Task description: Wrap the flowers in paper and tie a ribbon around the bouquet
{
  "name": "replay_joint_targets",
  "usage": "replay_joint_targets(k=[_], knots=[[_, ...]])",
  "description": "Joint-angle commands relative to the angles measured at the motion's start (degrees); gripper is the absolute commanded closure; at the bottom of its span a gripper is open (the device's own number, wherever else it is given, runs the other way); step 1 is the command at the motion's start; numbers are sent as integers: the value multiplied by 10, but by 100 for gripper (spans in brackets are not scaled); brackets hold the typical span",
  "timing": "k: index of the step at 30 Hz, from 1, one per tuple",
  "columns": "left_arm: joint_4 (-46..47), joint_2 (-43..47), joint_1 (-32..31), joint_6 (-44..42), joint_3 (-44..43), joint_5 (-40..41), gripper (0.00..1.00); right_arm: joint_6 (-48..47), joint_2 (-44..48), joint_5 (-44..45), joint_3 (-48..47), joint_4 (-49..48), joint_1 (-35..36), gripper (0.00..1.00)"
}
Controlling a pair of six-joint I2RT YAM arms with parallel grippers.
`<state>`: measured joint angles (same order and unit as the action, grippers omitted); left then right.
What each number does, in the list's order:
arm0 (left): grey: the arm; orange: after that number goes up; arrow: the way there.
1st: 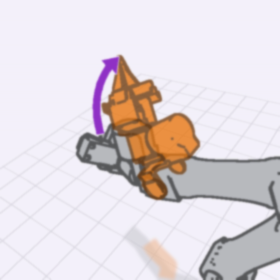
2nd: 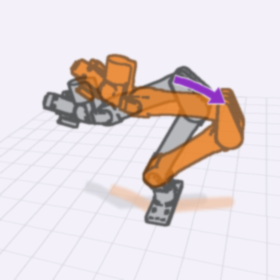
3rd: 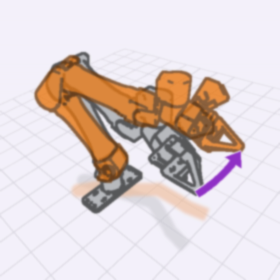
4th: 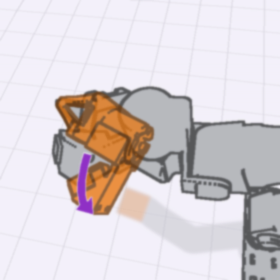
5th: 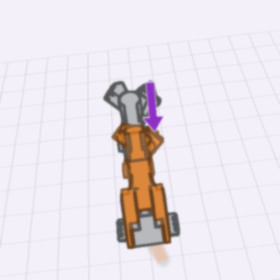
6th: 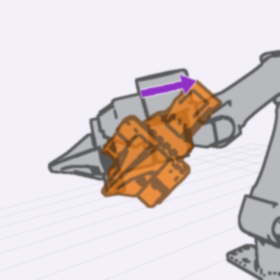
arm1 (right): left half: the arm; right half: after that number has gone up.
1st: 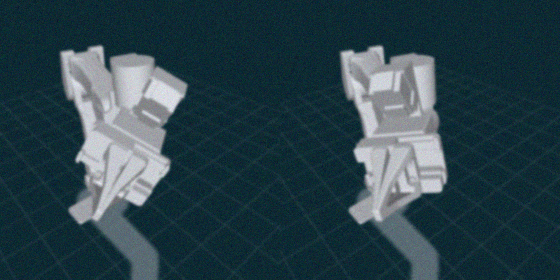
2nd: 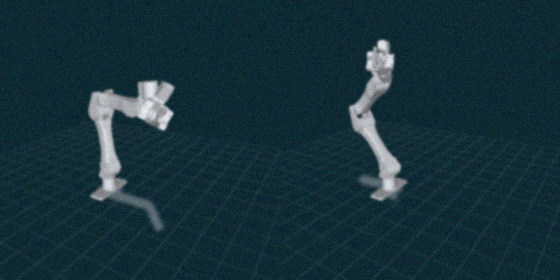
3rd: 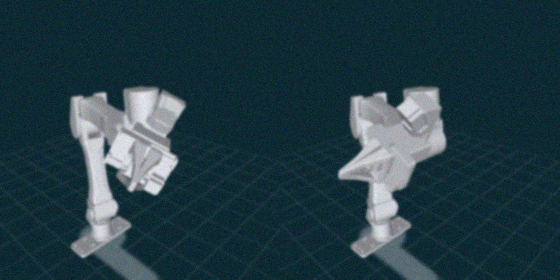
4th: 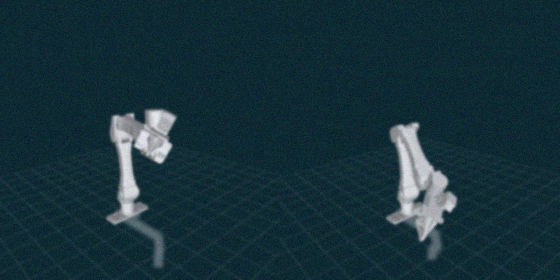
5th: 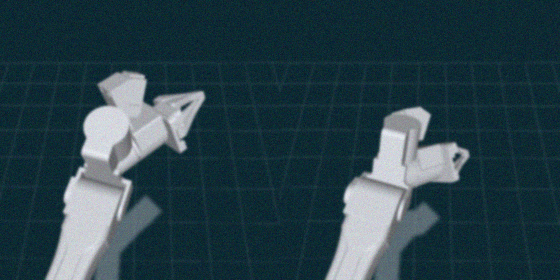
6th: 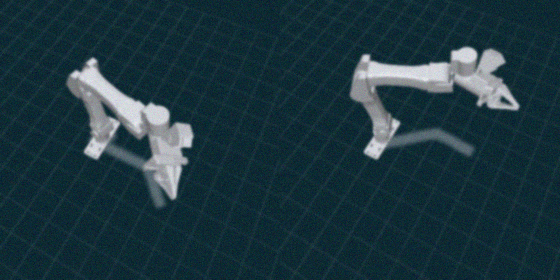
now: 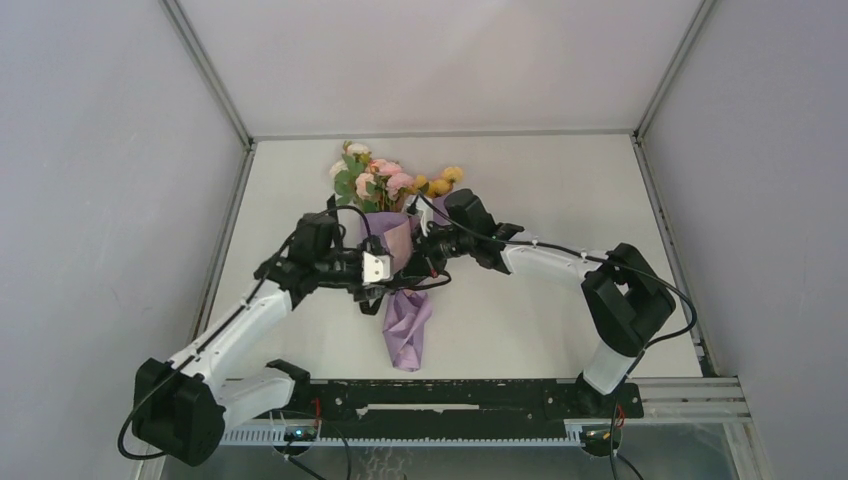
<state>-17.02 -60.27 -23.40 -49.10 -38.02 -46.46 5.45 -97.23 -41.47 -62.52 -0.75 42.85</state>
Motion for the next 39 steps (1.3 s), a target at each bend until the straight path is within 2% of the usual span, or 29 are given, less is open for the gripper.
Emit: replay_joint_targets(k=[1,4,7,10,13,16,20,26,30,33,39], knots=[[-384,-51,64,-404,-108,85,28,-15,9,-4,-7,-11,8,100],[-490,-150,122,-566,-189,185,29,-14,5,-5,-6,-18,12,100],[-504,-235,152,-657,-246,266,27,-16,8,2,-6,-17,14,100],[-499,-311,157,-646,-310,279,26,-18,11,7,-6,-12,13,100],[-566,-397,154,-634,-403,262,26,-19,7,5,-7,-8,13,100],[-591,-460,149,-612,-458,273,29,-19,1,0,-6,-6,9,100],[-567,-494,154,-631,-467,294,36,-11,-9,-15,-6,-14,-2,100],[-529,-530,147,-665,-466,307,32,7,-19,-31,-6,-37,-20,100],[-545,-552,146,-671,-493,306,32,14,-25,-33,-6,-43,-20,100],[-538,-546,146,-684,-483,310,38,22,-30,-35,-6,-50,-20,100],[-523,-538,144,-678,-469,317,60,28,-25,-31,-6,-57,-19,100]])
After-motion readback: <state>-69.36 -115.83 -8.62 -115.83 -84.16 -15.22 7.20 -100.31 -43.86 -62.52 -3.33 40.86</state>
